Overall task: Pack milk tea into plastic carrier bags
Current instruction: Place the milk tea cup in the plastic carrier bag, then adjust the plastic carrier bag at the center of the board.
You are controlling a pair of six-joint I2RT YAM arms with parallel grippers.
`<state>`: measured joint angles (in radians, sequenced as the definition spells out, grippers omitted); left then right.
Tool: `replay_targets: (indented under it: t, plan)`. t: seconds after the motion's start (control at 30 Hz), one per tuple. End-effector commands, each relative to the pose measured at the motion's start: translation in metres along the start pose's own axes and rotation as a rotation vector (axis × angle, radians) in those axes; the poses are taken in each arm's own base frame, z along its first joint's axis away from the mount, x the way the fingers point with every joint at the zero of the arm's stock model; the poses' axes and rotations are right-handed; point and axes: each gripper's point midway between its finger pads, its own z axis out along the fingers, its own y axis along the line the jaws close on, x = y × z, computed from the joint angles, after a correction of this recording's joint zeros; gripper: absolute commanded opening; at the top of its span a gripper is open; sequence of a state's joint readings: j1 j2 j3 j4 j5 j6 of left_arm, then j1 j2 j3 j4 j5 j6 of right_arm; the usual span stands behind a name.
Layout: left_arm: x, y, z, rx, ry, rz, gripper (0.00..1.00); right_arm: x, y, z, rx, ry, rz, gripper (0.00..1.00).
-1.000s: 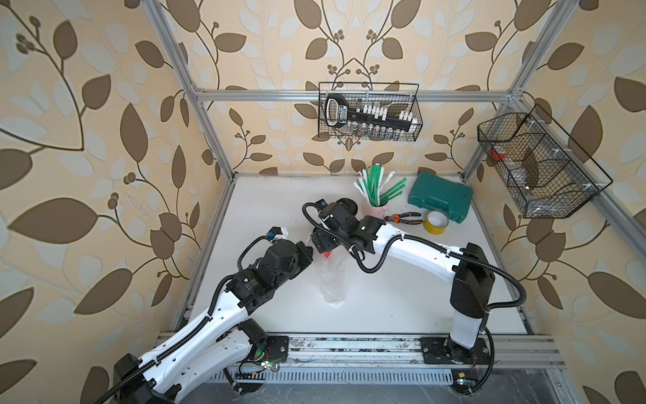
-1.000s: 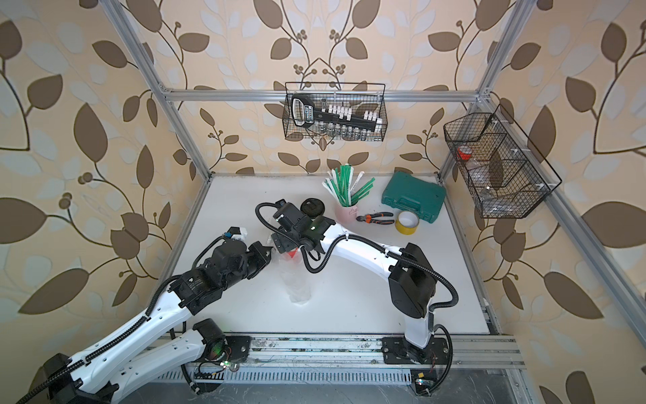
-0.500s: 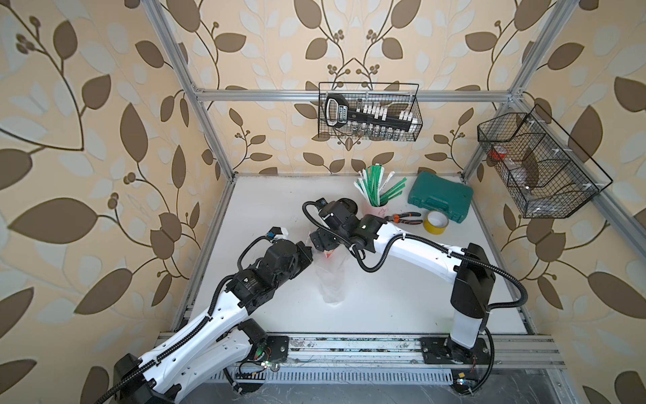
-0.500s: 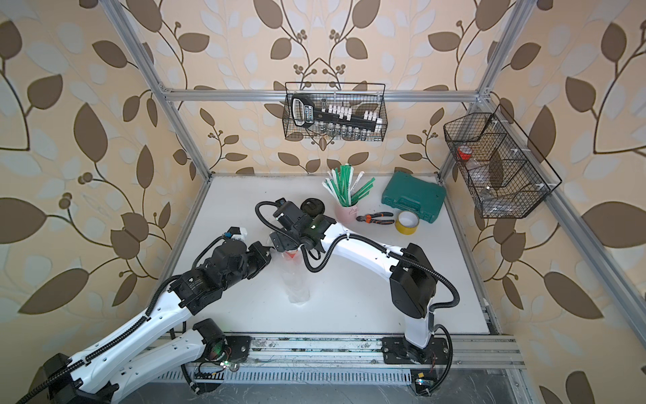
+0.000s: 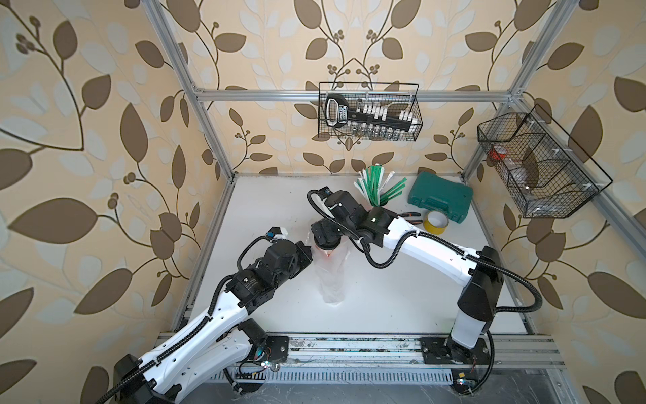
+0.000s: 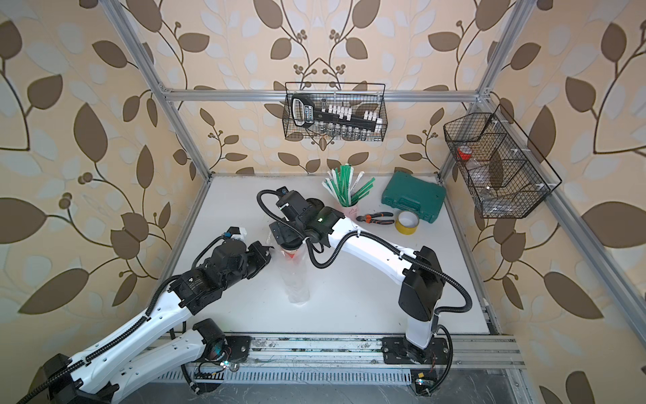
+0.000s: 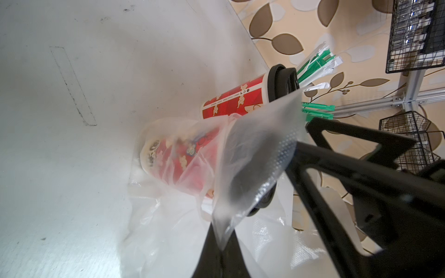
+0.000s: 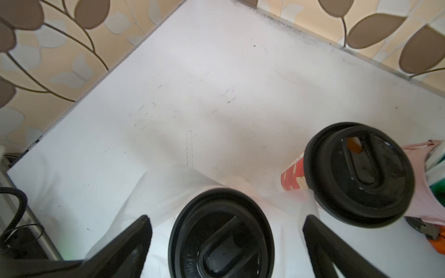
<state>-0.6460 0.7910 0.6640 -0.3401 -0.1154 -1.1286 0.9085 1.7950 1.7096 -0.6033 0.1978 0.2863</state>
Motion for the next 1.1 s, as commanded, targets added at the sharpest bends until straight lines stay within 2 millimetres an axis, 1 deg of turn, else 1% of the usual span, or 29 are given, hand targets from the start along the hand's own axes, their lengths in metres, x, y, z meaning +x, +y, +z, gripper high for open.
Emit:
replay_targets:
  t: [0.0, 0.07, 0.1, 0.13, 0.2, 0.27, 0.3, 0.33, 0.4, 0.5, 0.57, 0.67, 0.77, 0.8, 0.87, 0.93, 1.03, 1.07]
  plan:
    - [-0.01, 0.007, -0.002, -0.022, -0.053, 0.01, 0.0, -0.026, -0.001, -0.041, -0.019, -0.078, 0.0, 0.99]
    - [-0.011, 0.007, -0.003, -0.026, -0.057, 0.011, 0.0, -0.031, -0.005, -0.056, -0.02, -0.108, 0.003, 0.99]
    - [-0.011, 0.007, -0.003, -0.025, -0.058, 0.011, 0.0, -0.032, -0.007, -0.061, -0.014, -0.116, -0.003, 0.99]
    - [-0.011, 0.008, -0.003, -0.026, -0.057, 0.011, 0.0, -0.031, -0.013, -0.065, 0.008, -0.121, -0.008, 0.99]
    - [-0.011, 0.007, -0.003, -0.024, -0.058, 0.011, 0.0, -0.023, -0.031, -0.066, 0.061, -0.105, -0.004, 0.98]
    - [-0.011, 0.007, -0.003, -0.024, -0.057, 0.011, 0.0, -0.009, -0.052, -0.061, 0.071, -0.066, 0.028, 0.96]
    - [-0.011, 0.008, -0.003, -0.026, -0.057, 0.011, 0.0, -0.001, -0.061, -0.058, 0.066, -0.045, 0.049, 0.93]
    - [-0.011, 0.008, -0.003, -0.025, -0.057, 0.011, 0.0, 0.005, -0.065, -0.055, 0.055, -0.029, 0.059, 0.92]
    - [-0.011, 0.008, -0.003, -0.025, -0.057, 0.012, 0.0, 0.016, -0.066, -0.049, 0.034, 0.005, 0.061, 0.9]
    - [-0.011, 0.005, -0.003, -0.023, -0.056, 0.014, 0.0, 0.032, -0.061, -0.037, -0.007, 0.068, 0.056, 0.87]
    - [-0.011, 0.005, -0.002, -0.024, -0.054, 0.014, 0.0, 0.042, -0.054, -0.029, -0.04, 0.107, 0.057, 0.82]
    - [-0.011, 0.004, -0.001, -0.024, -0.052, 0.015, 0.0, 0.049, -0.055, -0.023, -0.036, 0.132, 0.07, 0.76]
    - [-0.011, 0.003, -0.001, -0.023, -0.051, 0.014, 0.0, 0.054, -0.051, -0.021, -0.059, 0.15, 0.082, 0.67]
    - [-0.011, 0.003, -0.001, -0.023, -0.052, 0.014, 0.0, 0.054, -0.05, -0.021, -0.063, 0.151, 0.083, 0.62]
    - [-0.011, 0.002, -0.001, -0.023, -0.052, 0.017, 0.0, 0.056, -0.05, -0.02, -0.065, 0.157, 0.091, 0.52]
    - [-0.012, 0.002, -0.002, -0.022, -0.053, 0.017, 0.0, 0.056, -0.05, -0.019, -0.065, 0.158, 0.095, 0.4]
    - [-0.013, 0.001, -0.003, -0.021, -0.057, 0.017, 0.0, 0.051, -0.05, -0.022, -0.055, 0.145, 0.101, 0.21]
    - [-0.013, 0.001, -0.004, -0.021, -0.058, 0.018, 0.0, 0.049, -0.051, -0.024, -0.049, 0.137, 0.101, 0.16]
